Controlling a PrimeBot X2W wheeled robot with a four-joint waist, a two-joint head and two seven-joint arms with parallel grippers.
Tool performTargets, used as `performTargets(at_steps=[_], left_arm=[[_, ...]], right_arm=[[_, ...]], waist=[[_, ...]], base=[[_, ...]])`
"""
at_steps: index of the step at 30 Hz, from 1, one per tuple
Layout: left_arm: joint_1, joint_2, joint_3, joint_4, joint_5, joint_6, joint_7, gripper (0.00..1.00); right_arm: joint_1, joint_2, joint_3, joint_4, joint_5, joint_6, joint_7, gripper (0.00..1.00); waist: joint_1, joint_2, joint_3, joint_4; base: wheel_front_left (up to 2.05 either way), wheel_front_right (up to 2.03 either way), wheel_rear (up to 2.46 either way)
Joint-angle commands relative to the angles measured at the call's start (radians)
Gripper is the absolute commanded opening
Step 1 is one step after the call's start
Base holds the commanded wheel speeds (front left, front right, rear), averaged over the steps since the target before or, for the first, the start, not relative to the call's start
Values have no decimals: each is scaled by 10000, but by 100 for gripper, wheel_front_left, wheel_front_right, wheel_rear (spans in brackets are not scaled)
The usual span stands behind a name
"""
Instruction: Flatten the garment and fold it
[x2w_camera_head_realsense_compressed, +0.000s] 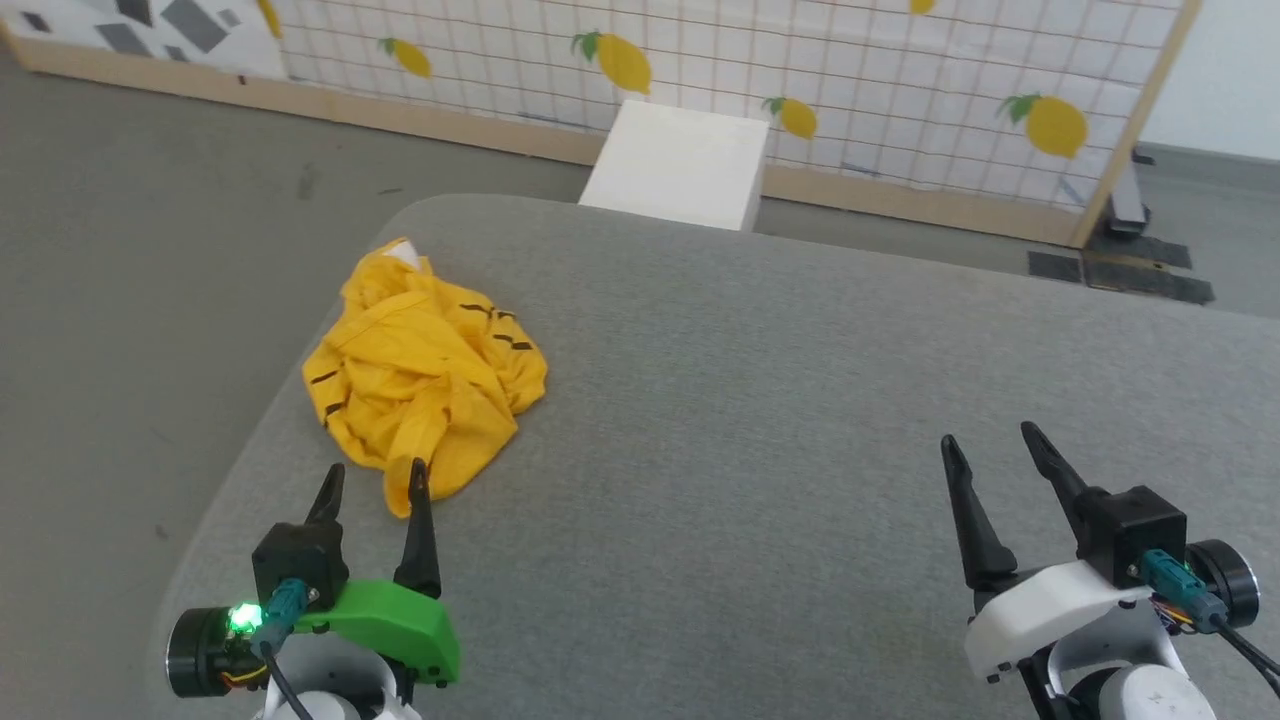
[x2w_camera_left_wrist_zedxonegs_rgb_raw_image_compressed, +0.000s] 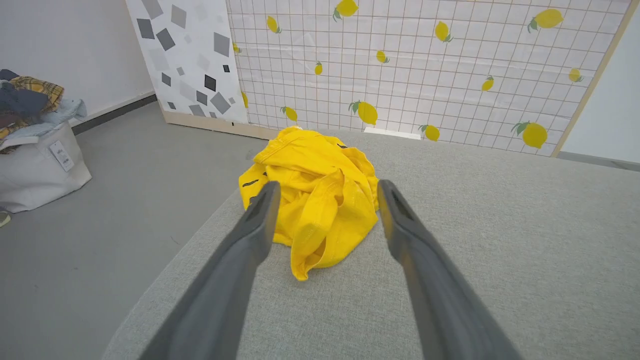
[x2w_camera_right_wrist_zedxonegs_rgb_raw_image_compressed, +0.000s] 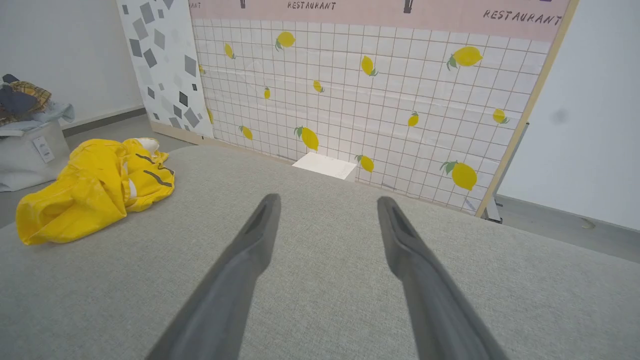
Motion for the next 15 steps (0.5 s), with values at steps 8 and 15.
performTargets(at_steps=[8, 15], left_arm=[[-158, 170, -140, 142, -318, 178, -235, 100], [-180, 230, -224, 228, -497, 309, -377, 100]], right_arm=[[-51, -4, 61, 77, 122, 26, -157, 100], [-68, -5, 71, 97, 152, 30, -218, 100]], waist=[[0, 0, -6, 649], [0, 0, 6, 1013]], base=[[0, 0, 0], [0, 0, 0]])
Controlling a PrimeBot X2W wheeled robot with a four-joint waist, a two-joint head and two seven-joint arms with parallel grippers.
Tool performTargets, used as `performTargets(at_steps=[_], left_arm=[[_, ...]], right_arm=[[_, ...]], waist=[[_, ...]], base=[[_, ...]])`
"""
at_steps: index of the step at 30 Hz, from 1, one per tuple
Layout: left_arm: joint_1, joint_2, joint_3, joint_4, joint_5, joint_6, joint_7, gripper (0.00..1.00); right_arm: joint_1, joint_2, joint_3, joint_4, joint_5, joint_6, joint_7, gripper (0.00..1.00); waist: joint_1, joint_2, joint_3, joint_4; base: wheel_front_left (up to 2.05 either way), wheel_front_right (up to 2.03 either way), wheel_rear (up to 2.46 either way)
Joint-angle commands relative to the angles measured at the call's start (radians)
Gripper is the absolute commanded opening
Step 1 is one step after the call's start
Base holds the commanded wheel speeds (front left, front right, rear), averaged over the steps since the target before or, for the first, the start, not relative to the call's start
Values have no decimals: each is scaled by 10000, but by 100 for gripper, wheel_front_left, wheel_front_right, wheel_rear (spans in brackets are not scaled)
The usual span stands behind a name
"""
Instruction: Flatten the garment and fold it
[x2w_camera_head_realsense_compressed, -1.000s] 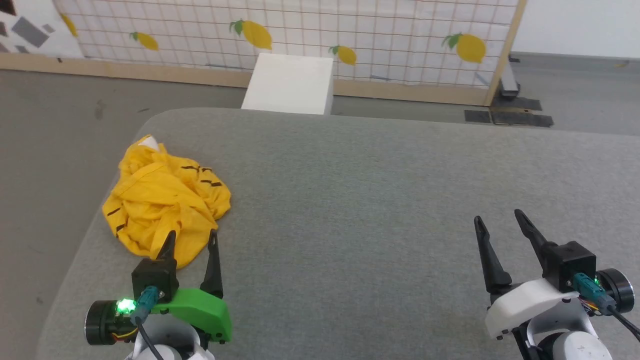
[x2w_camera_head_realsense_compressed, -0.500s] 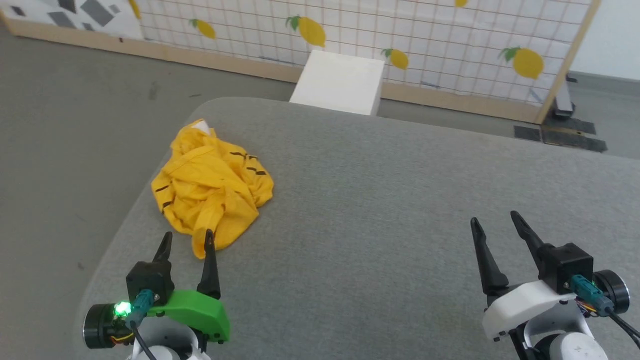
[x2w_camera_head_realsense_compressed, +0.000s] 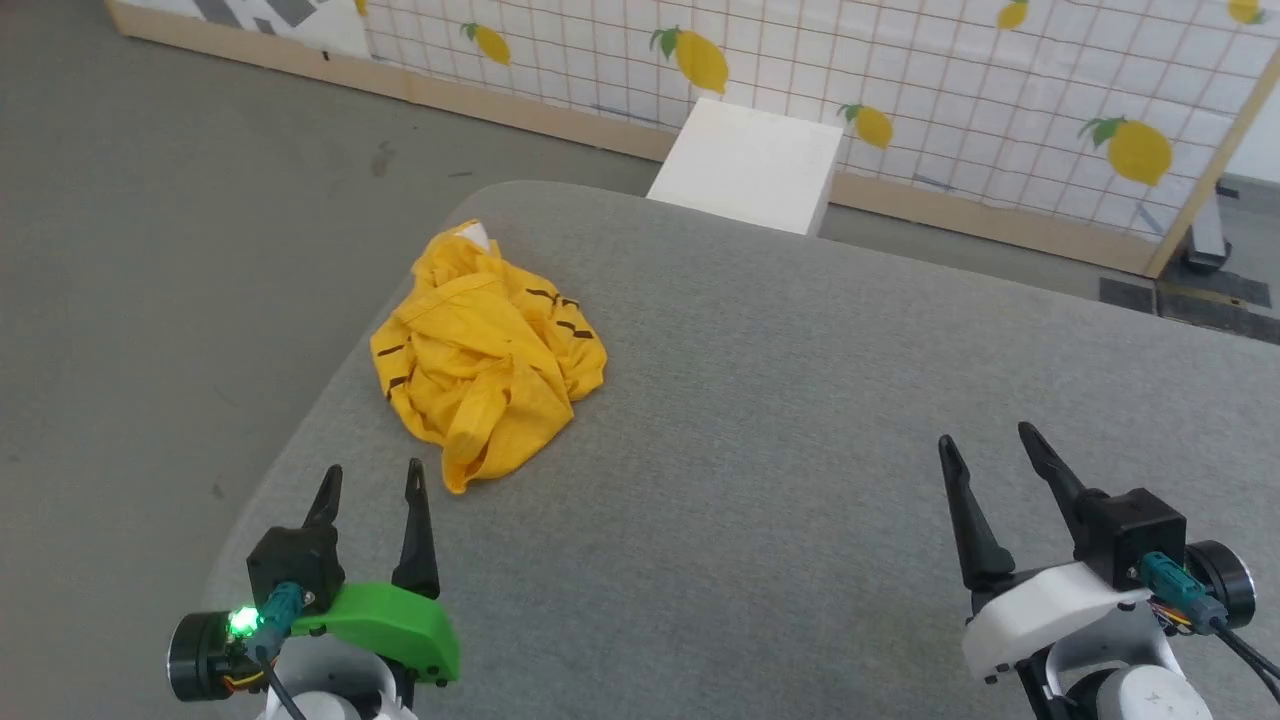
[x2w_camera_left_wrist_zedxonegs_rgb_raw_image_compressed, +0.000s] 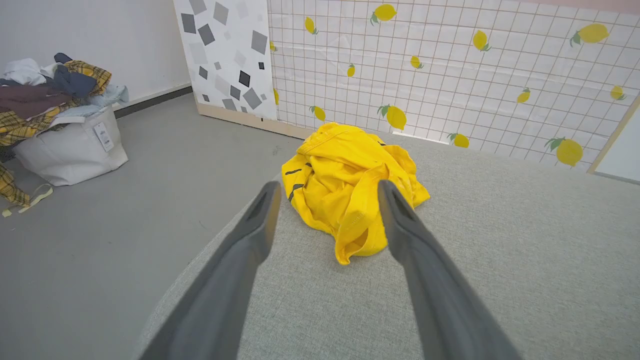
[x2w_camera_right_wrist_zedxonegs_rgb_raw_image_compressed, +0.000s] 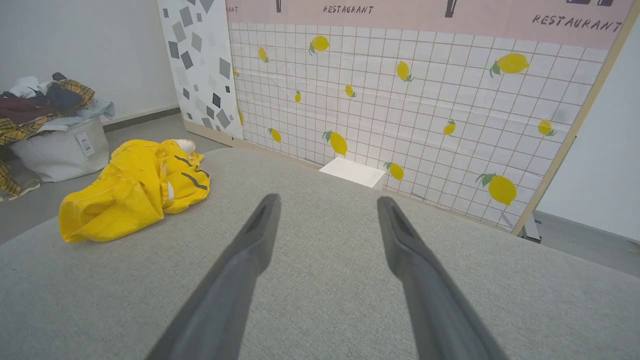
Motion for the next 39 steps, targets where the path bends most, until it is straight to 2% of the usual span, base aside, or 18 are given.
performTargets(at_steps=[1, 39], left_arm=[[-133, 80, -36, 51, -77, 100, -114, 100], [-245, 470, -573, 579, -1088, 755, -907, 100]], right_arm=[[-65, -5, 20, 30, 69, 30, -83, 100], [-132, -8, 57, 206, 321, 51, -391, 100]], waist=[[0, 0, 11, 138], [0, 0, 26, 1690]], base=[[0, 0, 0], [0, 0, 0]])
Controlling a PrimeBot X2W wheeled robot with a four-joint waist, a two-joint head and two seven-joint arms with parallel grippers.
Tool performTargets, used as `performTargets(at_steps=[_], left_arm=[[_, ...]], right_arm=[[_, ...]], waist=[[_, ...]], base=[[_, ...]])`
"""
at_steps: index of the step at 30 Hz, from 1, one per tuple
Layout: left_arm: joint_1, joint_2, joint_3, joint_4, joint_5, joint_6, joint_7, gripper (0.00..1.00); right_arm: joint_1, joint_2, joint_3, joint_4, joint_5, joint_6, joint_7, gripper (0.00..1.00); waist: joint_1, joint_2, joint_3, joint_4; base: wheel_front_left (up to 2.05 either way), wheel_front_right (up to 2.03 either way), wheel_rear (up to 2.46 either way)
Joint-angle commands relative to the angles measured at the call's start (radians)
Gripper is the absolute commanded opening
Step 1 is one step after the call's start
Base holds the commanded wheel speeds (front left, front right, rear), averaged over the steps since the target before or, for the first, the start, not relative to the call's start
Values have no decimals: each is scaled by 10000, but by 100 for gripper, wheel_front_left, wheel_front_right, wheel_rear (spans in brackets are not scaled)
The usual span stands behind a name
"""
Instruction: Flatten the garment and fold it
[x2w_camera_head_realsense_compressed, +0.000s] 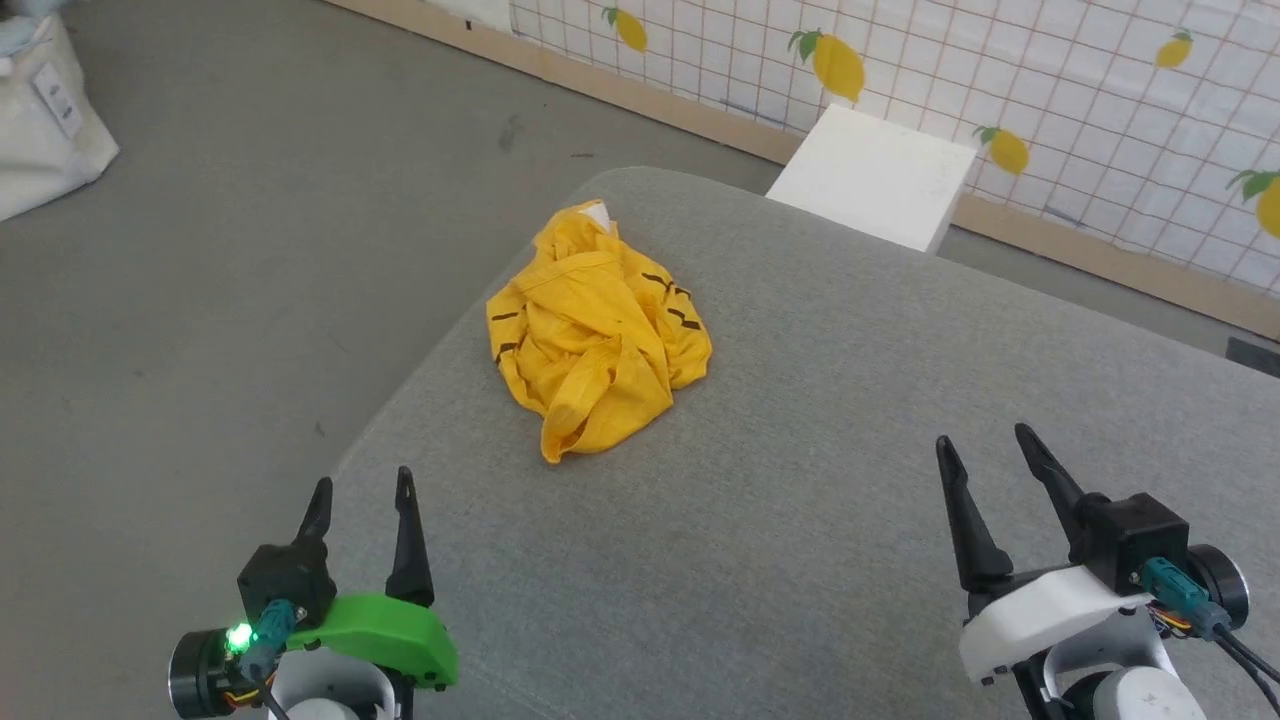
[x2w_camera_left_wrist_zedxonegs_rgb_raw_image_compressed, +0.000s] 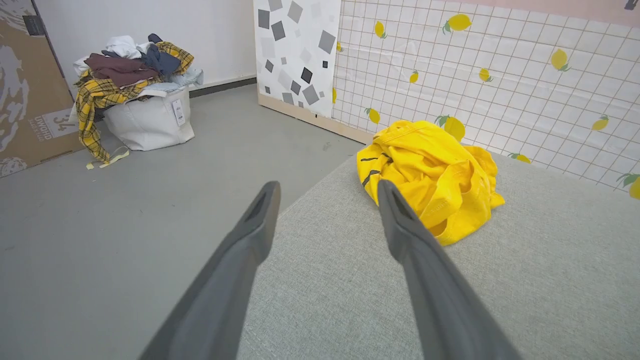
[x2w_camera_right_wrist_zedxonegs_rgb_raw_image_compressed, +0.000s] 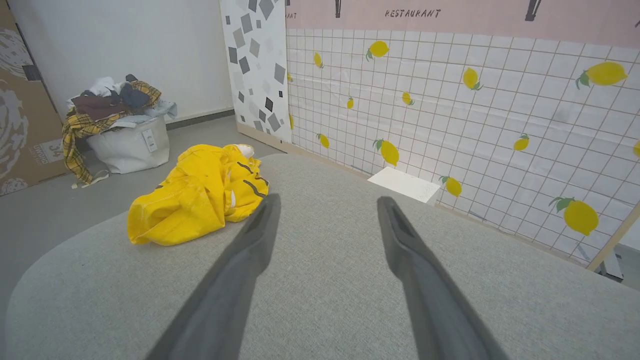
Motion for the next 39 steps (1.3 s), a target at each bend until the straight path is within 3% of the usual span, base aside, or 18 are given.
performTargets(at_steps=[1, 11, 16, 25, 31, 36, 39], left_arm=[[-192, 100, -52, 51, -167, 76, -122, 100], [-319, 238, -266, 242, -557, 235, -352, 100], [-963, 258, -549, 355, -1015, -245, -65, 100], [-4586, 777, -426, 1453, -2669, -1403, 2373, 100], [-6985, 1192, -237, 2436, -3510, -1843, 4318, 100], [-8134, 1705, -80, 3329, -4082, -1804, 6273, 100], [-8517, 1648, 422, 3780, -4854, -1450, 7216, 100]], right_arm=[[-122, -8, 5, 25, 62, 49, -89, 100], [-179, -9, 36, 48, 157, 56, -159, 100], [-393, -9, 83, -106, 84, 58, -101, 100], [-1288, -10, 242, -665, -476, 63, 206, 100], [-1874, -10, 370, -680, -635, 63, 142, 100], [-2187, -10, 585, -537, -556, 63, -82, 100], [-2434, -10, 686, -476, -536, 63, -198, 100]], waist=[[0, 0, 9, 104], [0, 0, 122, 554], [0, 0, 567, 527], [0, 0, 2611, -259], [0, 0, 3712, -1153], [0, 0, 4224, -1932], [0, 0, 4573, -2363]], base=[[0, 0, 0], [0, 0, 0], [0, 0, 0], [0, 0, 0], [0, 0, 0], [0, 0, 0], [0, 0, 0]])
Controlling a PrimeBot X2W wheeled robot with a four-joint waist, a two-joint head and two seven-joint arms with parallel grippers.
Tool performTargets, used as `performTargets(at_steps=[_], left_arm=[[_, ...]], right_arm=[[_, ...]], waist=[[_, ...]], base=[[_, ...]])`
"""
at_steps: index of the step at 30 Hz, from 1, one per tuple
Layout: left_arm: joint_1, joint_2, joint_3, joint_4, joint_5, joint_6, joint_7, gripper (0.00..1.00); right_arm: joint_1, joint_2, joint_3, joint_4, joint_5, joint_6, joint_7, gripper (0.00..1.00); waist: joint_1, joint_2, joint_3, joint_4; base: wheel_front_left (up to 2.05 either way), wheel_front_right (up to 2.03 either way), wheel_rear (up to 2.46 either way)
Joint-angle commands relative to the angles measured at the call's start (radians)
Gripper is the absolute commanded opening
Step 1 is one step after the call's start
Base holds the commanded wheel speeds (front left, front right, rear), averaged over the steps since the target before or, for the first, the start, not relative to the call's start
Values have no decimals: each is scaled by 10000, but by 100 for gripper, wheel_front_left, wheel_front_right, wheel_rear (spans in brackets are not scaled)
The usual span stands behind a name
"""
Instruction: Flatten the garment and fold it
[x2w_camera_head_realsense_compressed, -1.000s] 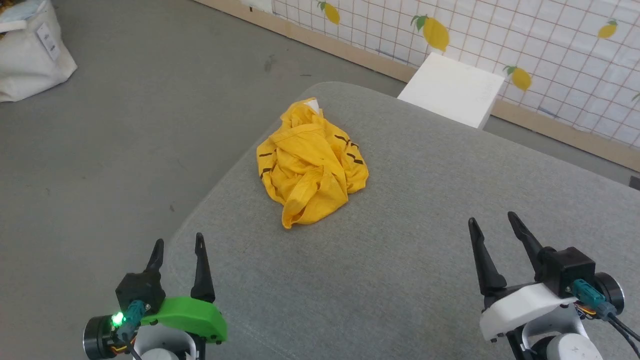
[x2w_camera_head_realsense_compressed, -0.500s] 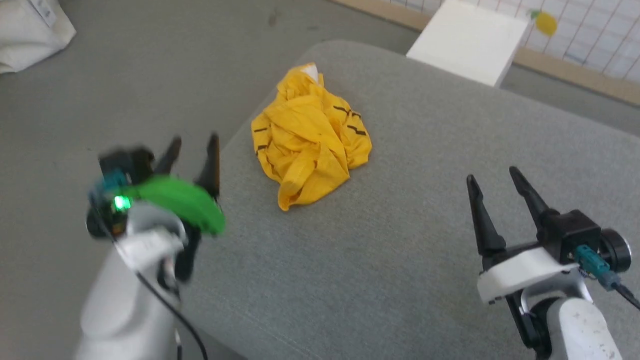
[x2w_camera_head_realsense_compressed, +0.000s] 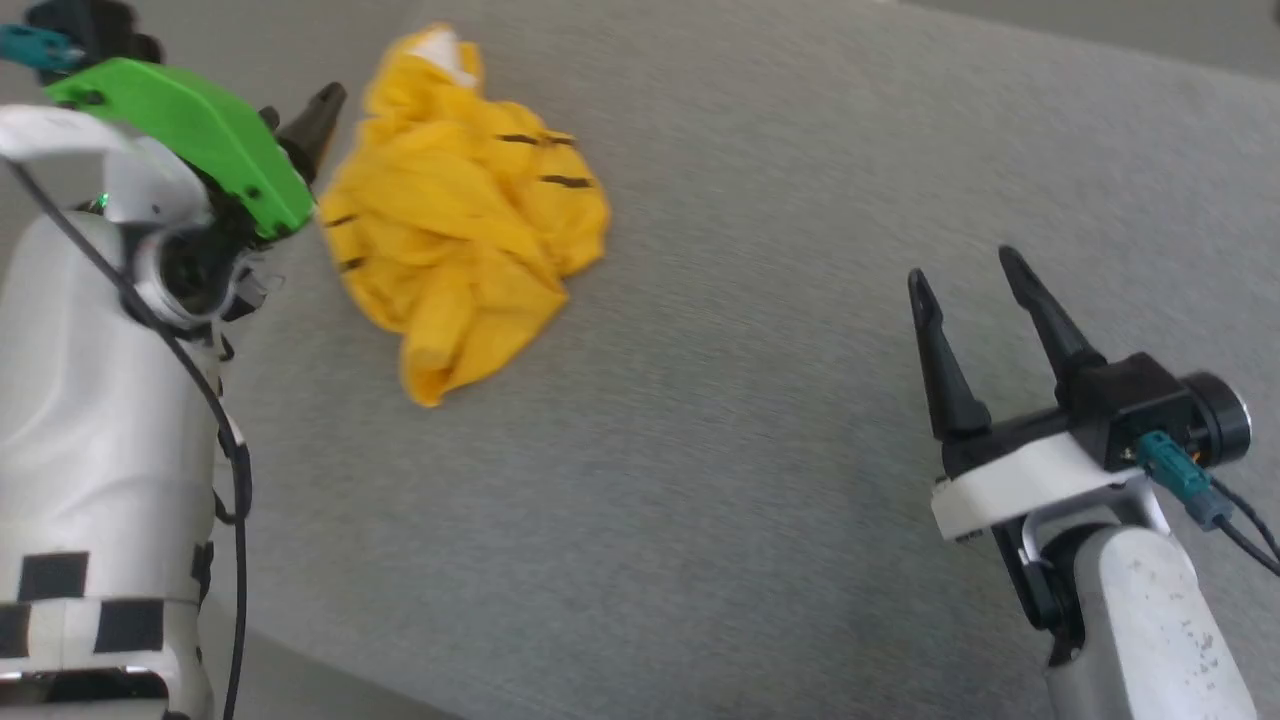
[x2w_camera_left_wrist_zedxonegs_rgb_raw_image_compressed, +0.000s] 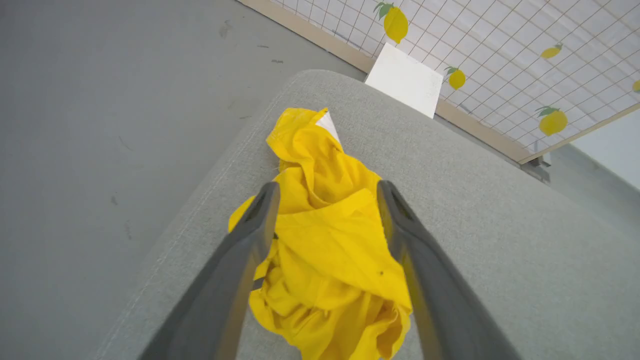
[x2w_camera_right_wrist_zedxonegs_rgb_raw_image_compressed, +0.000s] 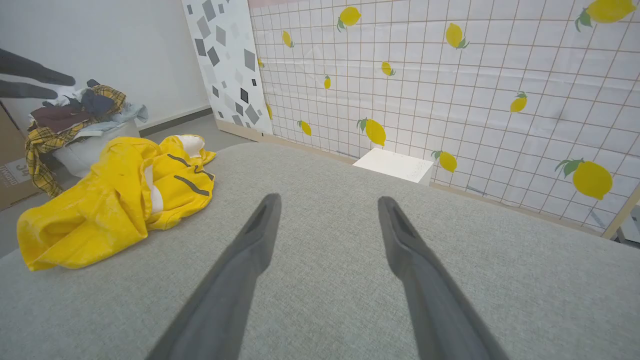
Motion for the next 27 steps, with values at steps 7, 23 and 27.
performTargets(at_steps=[7, 23, 27], left_arm=[[446, 335, 91, 761, -458, 1026, 2089, 100], [1987, 822, 368, 323, 70, 1249, 183, 0], [1719, 1173, 377, 182, 912, 837, -2315, 0]], right_arm=[[-591, -12, 186, 184, 179, 60, -414, 100], [-609, -12, 17, 969, 480, 60, -931, 100], [-347, -12, -64, 1248, 624, 60, -1051, 100]], waist=[[-2, 0, 1649, -1859], [-2, 0, 737, -2191], [-2, 0, -263, -2144]], base=[[0, 0, 0], [0, 0, 0], [0, 0, 0]])
